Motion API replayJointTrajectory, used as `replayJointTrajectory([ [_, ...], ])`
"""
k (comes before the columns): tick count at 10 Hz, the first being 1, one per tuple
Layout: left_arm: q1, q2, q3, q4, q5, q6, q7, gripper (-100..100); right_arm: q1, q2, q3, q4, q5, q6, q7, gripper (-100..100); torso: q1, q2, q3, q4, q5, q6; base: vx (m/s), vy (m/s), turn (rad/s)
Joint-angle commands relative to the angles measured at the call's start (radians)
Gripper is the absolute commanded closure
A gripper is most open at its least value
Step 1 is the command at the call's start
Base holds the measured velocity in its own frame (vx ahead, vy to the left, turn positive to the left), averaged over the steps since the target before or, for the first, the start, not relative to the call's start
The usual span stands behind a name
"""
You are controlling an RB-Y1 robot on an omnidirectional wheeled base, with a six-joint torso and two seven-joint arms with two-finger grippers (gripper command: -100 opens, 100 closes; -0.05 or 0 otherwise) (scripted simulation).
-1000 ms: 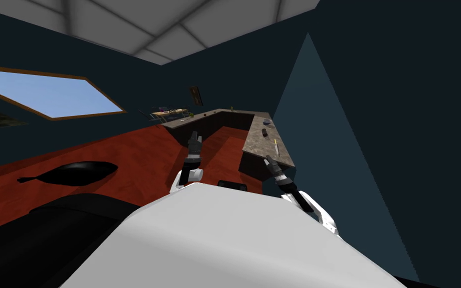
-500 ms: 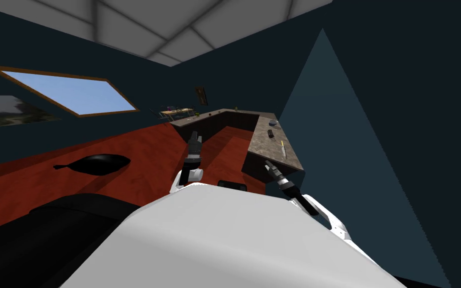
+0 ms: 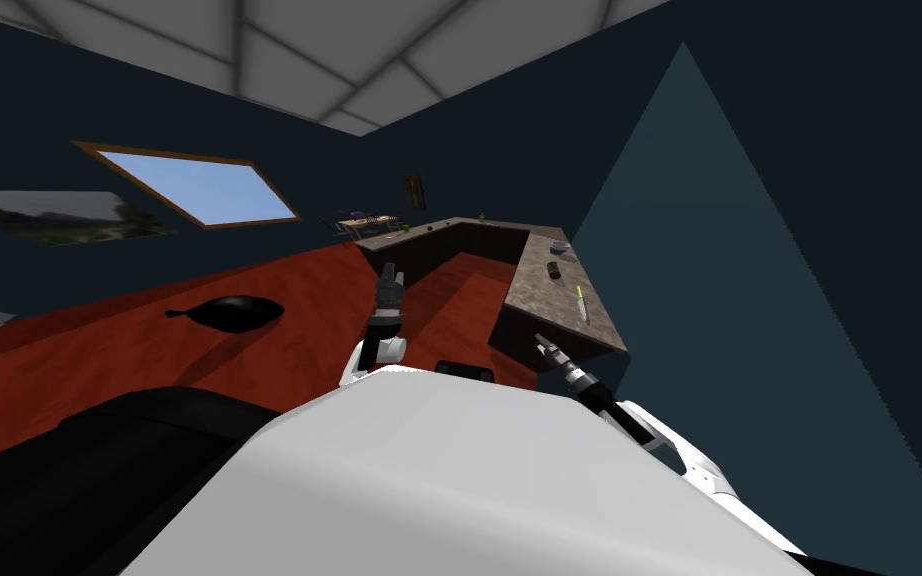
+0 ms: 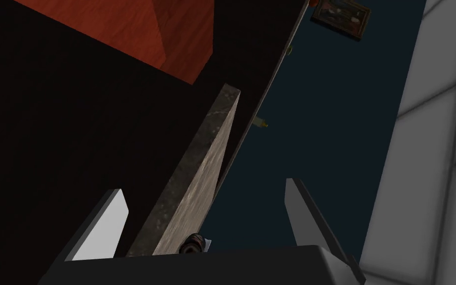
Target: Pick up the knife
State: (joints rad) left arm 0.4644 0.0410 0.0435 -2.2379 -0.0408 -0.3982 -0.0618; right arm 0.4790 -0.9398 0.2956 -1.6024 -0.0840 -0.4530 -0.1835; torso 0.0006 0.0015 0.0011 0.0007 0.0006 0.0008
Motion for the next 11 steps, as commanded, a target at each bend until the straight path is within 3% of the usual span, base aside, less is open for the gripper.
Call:
replayJointTrajectory([
  [1,0.000,0.000,0.000,0.000,0.000,0.000,0.000,0,0.017,-0.050,0.033,0.050,0.006,0.001,-0.029,-100,0.000,0.000,0.000,0.000,0.000,0.000,-0.007,0.044,0.188],
  [2,0.000,0.000,0.000,0.000,0.000,0.000,0.000,0,0.017,-0.065,0.033,0.068,0.006,0.001,-0.029,-100,0.001,0.000,0.000,0.000,0.000,-0.001,-0.004,0.035,0.151],
  [3,0.000,0.000,0.000,0.000,0.000,0.000,0.000,0,0.028,-0.095,0.069,0.107,0.013,0.002,-0.061,-100,0.000,0.000,0.000,0.000,0.000,0.000,-0.002,0.038,0.269],
  [4,0.000,0.000,0.000,0.000,0.000,0.000,0.000,0,0.028,-0.111,0.069,0.133,0.013,0.002,-0.061,-100,0.000,-0.001,0.000,0.000,0.000,-0.001,-0.002,0.032,0.124],
  [5,0.000,0.000,0.000,0.000,0.000,0.000,0.000,0,0.041,-0.144,0.104,0.168,0.020,0.002,-0.094,-100,0.000,0.000,0.000,0.000,0.000,0.000,-0.001,0.031,0.226],
  [6,0.000,0.000,0.000,0.000,0.000,0.000,0.000,0,0.041,-0.174,0.104,0.199,0.020,0.002,-0.094,-100,0.000,-0.001,0.000,0.000,0.000,-0.001,0.001,0.020,0.129],
  [7,0.000,0.000,0.000,0.000,0.000,0.000,0.000,0,0.054,-0.197,0.140,0.252,0.028,0.001,-0.128,-100,-0.001,-0.001,0.000,0.000,0.000,0.000,0.002,0.025,0.230],
  [9,0.000,0.000,0.000,0.000,0.000,0.000,0.000,0,0.054,-0.225,0.140,0.265,0.028,0.001,-0.128,-100,-0.001,-0.001,0.000,0.000,0.000,0.000,0.002,0.009,0.055],
  [10,0.000,0.000,0.000,0.000,0.000,0.000,0.000,0,0.069,-0.274,0.174,0.297,0.036,-0.002,-0.164,-100,-0.002,0.000,0.000,0.000,-0.001,0.000,0.003,0.012,0.239],
  [11,0.000,0.000,0.000,0.000,0.000,0.000,0.000,0,0.069,-0.274,0.174,0.330,0.036,-0.002,-0.164,-100,-0.002,-0.001,-0.001,0.000,0.000,-0.001,0.006,0.003,0.158],
])
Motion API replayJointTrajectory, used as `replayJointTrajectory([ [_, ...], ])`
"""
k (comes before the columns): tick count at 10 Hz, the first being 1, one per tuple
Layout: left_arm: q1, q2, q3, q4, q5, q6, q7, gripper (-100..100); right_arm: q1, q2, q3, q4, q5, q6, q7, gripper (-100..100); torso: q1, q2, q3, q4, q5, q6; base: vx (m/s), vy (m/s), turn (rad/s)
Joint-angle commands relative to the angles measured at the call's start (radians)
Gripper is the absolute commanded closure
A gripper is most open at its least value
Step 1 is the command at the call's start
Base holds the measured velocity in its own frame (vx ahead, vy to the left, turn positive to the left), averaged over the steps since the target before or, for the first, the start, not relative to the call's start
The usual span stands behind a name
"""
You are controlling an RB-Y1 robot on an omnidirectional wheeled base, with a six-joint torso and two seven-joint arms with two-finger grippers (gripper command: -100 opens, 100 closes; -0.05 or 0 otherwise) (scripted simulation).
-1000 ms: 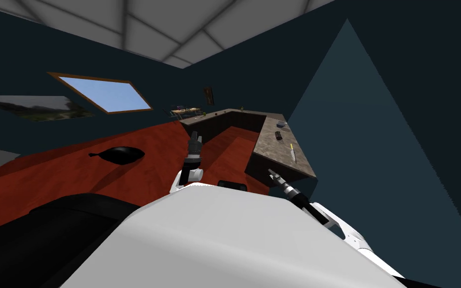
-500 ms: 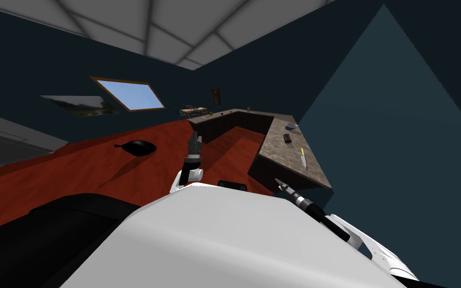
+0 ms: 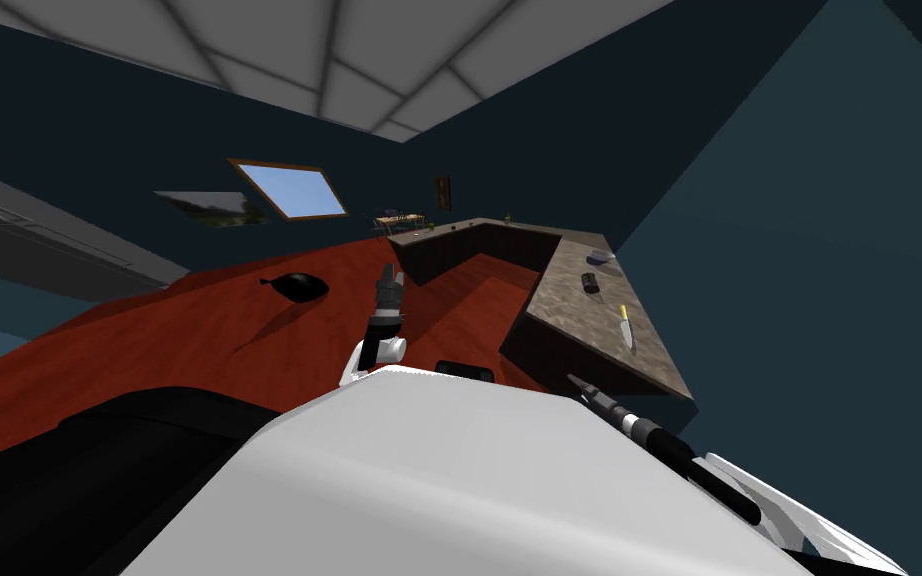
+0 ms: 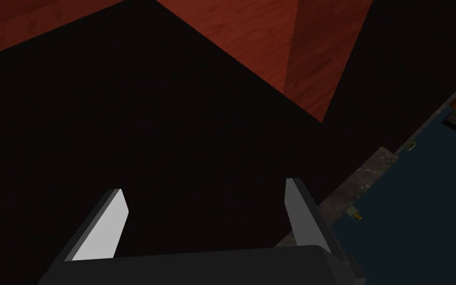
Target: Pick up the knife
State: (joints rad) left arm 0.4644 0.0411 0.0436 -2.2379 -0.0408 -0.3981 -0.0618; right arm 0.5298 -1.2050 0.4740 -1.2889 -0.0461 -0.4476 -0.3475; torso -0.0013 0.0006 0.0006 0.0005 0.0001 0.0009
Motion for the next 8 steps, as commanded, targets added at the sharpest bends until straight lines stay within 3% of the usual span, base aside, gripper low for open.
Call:
replayJointTrajectory([
  [1,0.000,0.000,0.000,0.000,0.000,0.000,0.000,0,0.033,-0.050,0.029,0.050,0.006,-0.012,-0.036,-100,0.000,0.000,0.000,0.000,0.000,0.000,0.010,0.001,0.245],
  [2,0.000,0.000,0.000,0.000,0.000,0.000,0.000,0,0.033,-0.055,0.029,0.070,0.006,-0.012,-0.036,-100,0.000,0.000,0.000,0.000,0.000,-0.001,0.012,-0.006,0.128],
  [3,0.000,0.000,0.000,0.000,0.000,0.000,0.000,0,0.047,-0.096,0.061,0.104,0.014,-0.017,-0.072,-100,-0.001,0.000,0.000,0.000,0.000,0.000,0.019,-0.004,0.229],
  [4,0.000,0.000,0.000,0.000,0.000,0.000,0.000,0,0.047,-0.099,0.061,0.143,0.014,-0.017,-0.072,-100,-0.001,-0.001,0.000,0.000,0.000,-0.001,0.017,-0.009,0.131],
  [5,0.000,0.000,0.000,0.000,0.000,0.000,0.000,0,0.061,-0.130,0.091,0.199,0.022,-0.024,-0.108,-100,-0.001,-0.001,0.000,0.000,0.000,0.000,0.021,-0.012,0.250],
  [6,0.000,0.000,0.000,0.000,0.000,0.000,0.000,0,0.061,-0.140,0.091,0.203,0.022,-0.024,-0.108,-100,-0.001,-0.001,-0.001,0.000,0.000,-0.001,0.018,-0.021,0.128],
  [7,0.000,0.000,0.000,0.000,0.000,0.000,0.000,0,0.074,-0.176,0.120,0.259,0.030,-0.031,-0.143,-100,-0.001,-0.001,-0.001,0.000,0.000,0.000,0.028,-0.022,0.242],
  [8,0.000,0.000,0.000,0.000,0.000,0.000,0.000,0,0.074,-0.179,0.120,0.259,0.030,-0.031,-0.143,-100,-0.002,-0.001,-0.001,0.000,0.000,-0.001,0.023,-0.026,0.133],
])
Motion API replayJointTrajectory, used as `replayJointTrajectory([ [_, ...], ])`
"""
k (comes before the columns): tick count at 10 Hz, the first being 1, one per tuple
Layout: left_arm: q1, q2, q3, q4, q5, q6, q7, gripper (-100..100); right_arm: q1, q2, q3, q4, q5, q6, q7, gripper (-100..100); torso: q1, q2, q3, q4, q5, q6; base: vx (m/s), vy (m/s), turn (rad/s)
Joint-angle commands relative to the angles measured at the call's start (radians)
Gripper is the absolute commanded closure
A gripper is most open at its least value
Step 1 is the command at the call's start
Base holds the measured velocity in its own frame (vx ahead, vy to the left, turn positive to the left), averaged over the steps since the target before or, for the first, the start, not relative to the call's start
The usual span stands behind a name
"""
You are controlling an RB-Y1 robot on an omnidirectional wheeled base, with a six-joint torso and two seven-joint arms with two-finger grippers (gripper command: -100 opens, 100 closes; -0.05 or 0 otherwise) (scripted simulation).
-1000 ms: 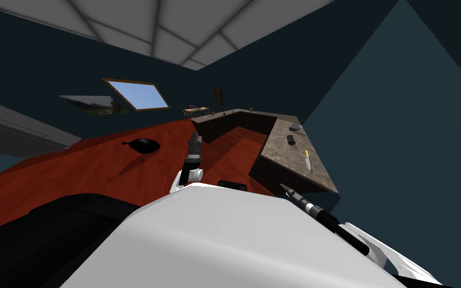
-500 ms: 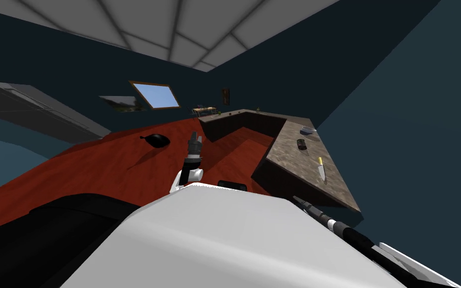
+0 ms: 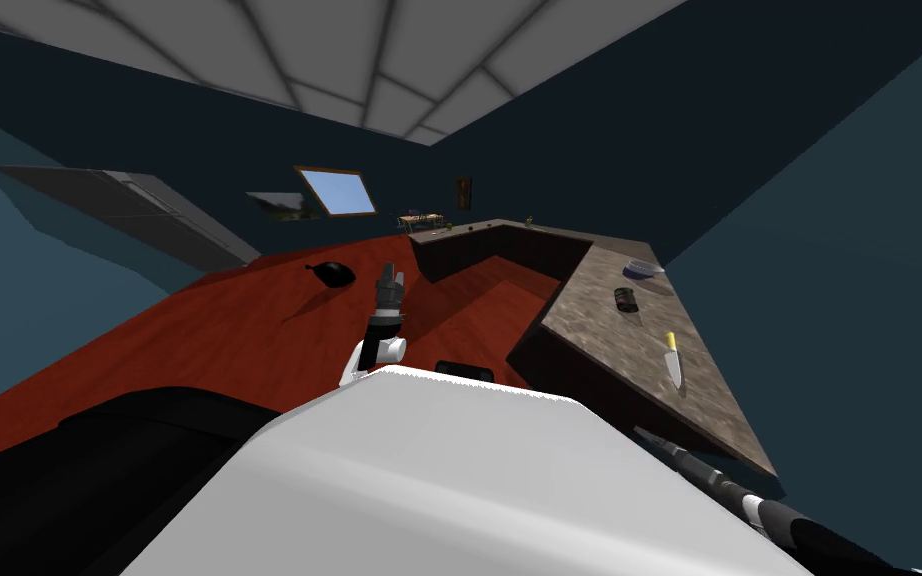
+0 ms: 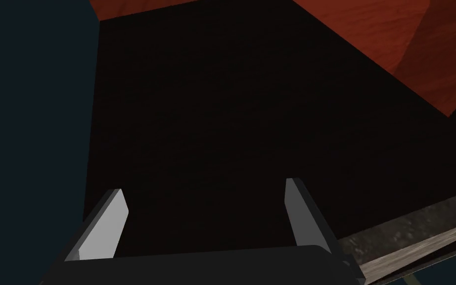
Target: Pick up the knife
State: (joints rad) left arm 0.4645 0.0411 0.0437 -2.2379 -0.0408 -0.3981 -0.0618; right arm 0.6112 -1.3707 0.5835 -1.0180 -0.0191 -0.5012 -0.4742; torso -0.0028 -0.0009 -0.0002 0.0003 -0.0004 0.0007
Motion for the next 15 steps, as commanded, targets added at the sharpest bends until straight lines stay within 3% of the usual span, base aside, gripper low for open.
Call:
replayJointTrajectory([
  [1,0.000,0.000,0.000,0.000,0.000,0.000,0.000,0,0.006,-0.049,0.036,0.041,0.011,0.015,-0.050,-100,0.000,0.000,0.000,0.000,0.000,0.000,0.025,-0.033,0.272],
  [2,0.000,0.000,0.000,0.000,0.000,0.000,0.000,0,0.006,-0.049,0.036,0.041,0.011,0.015,-0.051,-100,-0.001,-0.001,0.000,0.000,0.000,-0.001,0.025,-0.038,0.137],
  [3,0.000,0.000,0.000,0.000,0.000,0.000,0.000,0,0.017,-0.082,0.060,0.082,0.018,0.006,-0.084,-100,-0.001,0.000,0.000,0.000,0.000,0.000,0.040,-0.033,0.193],
  [4,0.000,0.000,0.000,0.000,0.000,0.000,0.000,0,0.017,-0.082,0.060,0.090,0.018,0.006,-0.084,-100,-0.001,-0.001,-0.001,0.000,0.000,-0.001,0.036,-0.032,0.125],
  [5,0.000,0.000,0.000,0.000,0.000,0.000,0.000,0,0.027,-0.109,0.081,0.113,0.024,-0.003,-0.115,-100,0.000,-0.001,-0.001,0.000,0.000,0.000,0.042,-0.044,0.231],
  [7,0.000,0.000,0.000,0.000,0.000,0.000,0.000,0,0.035,-0.132,0.100,0.173,0.031,-0.013,-0.144,-100,-0.001,-0.001,-0.001,0.000,-0.001,0.000,0.041,-0.056,0.176],
  [8,0.000,0.000,0.000,0.000,0.000,0.000,0.000,0,0.035,-0.132,0.100,0.169,0.031,-0.013,-0.144,-100,-0.002,-0.002,-0.001,0.000,0.000,0.000,0.044,-0.059,0.144],
  [10,0.000,0.000,0.000,0.000,0.000,0.000,0.000,0,0.046,-0.159,0.134,0.231,0.044,-0.030,-0.194,-100,-0.003,-0.003,-0.002,-0.001,-0.001,-0.001,0.071,-0.116,0.339],
  [12,0.000,0.000,0.000,0.000,0.000,0.000,0.000,0,0.046,-0.159,0.134,0.234,0.044,-0.030,-0.194,-100,-0.008,-0.005,-0.003,-0.001,-0.002,0.001,0.062,-0.096,0.032],
  [15,0.000,0.000,0.000,0.000,0.000,0.000,0.000,0,0.055,-0.165,0.174,0.288,0.061,-0.052,-0.251,-100,-0.007,-0.004,-0.002,-0.001,-0.002,-0.001,0.070,-0.155,0.278],
])
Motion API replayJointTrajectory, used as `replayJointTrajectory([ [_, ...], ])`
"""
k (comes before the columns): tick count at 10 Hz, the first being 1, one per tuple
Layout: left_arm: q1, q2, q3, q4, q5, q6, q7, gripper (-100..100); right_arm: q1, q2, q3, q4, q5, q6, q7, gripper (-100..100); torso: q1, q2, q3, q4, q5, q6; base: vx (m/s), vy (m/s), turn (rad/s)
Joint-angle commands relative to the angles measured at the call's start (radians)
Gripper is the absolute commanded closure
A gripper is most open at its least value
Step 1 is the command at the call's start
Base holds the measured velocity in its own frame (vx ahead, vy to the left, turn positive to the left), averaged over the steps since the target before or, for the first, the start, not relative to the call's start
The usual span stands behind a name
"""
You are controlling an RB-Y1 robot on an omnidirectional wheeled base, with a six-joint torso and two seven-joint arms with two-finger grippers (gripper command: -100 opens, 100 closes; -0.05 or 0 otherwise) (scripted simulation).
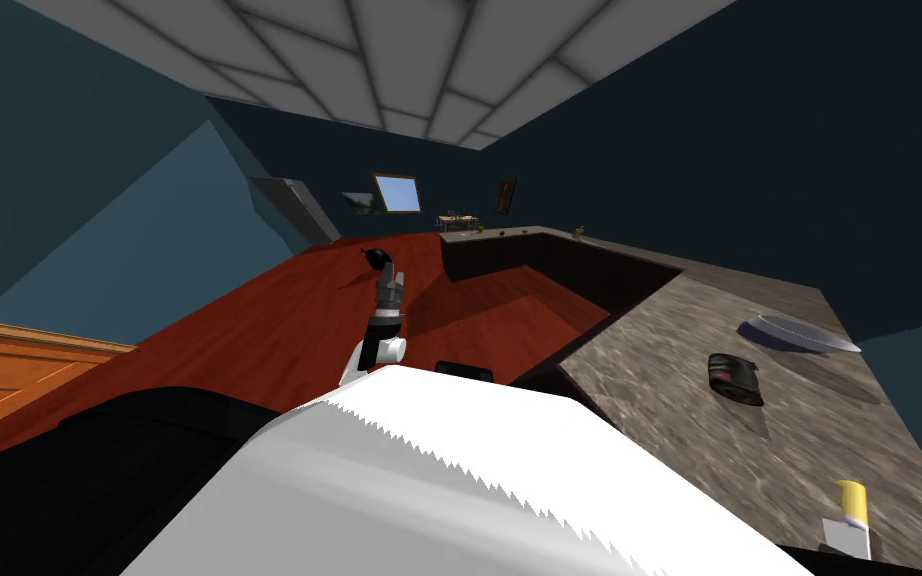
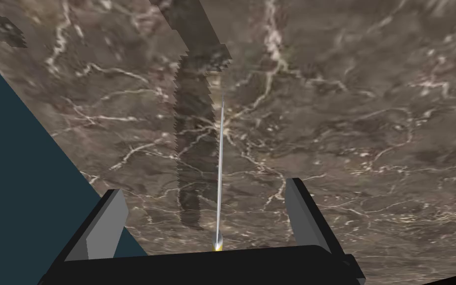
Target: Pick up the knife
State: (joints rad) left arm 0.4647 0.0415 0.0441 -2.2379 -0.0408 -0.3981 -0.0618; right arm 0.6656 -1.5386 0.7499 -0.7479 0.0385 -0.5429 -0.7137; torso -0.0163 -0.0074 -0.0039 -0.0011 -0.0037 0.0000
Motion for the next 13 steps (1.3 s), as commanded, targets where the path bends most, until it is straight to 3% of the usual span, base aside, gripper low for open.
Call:
replayJointTrajectory([
  [1,0.000,0.000,0.000,0.000,0.000,0.000,0.000,0,0.003,0.006,0.017,0.028,0.009,-0.016,-0.025,-100,0.000,0.000,0.000,0.000,0.000,0.000,0.138,-0.268,0.295],
  [5,0.000,0.000,0.000,0.000,0.000,0.000,0.000,0,-0.001,0.019,0.036,0.048,0.022,-0.028,-0.045,-100,0.003,0.003,0.002,0.001,0.000,0.001,0.043,-0.182,0.125],
  [6,0.000,0.000,0.000,0.000,0.000,0.000,0.000,0,-0.002,0.020,0.037,0.051,0.023,-0.031,-0.047,0,0.009,0.005,0.003,0.001,0.001,0.002,0.002,-0.019,-0.001],
  [7,0.000,0.000,0.000,0.000,0.000,0.000,0.000,0,0.048,0.004,-0.013,0.001,-0.027,0.020,0.003,-100,0.014,0.005,0.003,0.001,0.003,0.002,0.101,-0.161,-0.319],
  [8,0.000,0.000,0.000,0.000,0.000,0.000,0.000,0,0.051,0.004,-0.043,-0.045,-0.060,0.049,0.025,-100,0.008,0.001,0.001,0.001,0.002,0.004,0.137,-0.239,-0.386],
  [9,0.000,0.000,0.000,0.000,0.000,0.000,0.000,0,0.051,0.004,-0.050,-0.097,-0.076,0.052,0.061,-100,0.003,-0.001,-0.001,0.000,0.000,0.003,0.100,-0.121,-0.344],
  [11,0.000,0.000,0.000,0.000,0.000,0.000,0.000,0,0.051,0.004,-0.050,-0.097,-0.076,0.052,0.122,-100,0.018,0.002,0.001,0.000,0.003,0.002,0.064,0.050,-0.211],
  [13,0.000,0.000,0.000,0.000,0.000,0.000,0.000,0,0.051,0.004,-0.050,-0.097,-0.076,0.052,0.179,-100,0.019,0.005,0.003,0.001,0.004,0.002,0.018,0.012,-0.059],
])
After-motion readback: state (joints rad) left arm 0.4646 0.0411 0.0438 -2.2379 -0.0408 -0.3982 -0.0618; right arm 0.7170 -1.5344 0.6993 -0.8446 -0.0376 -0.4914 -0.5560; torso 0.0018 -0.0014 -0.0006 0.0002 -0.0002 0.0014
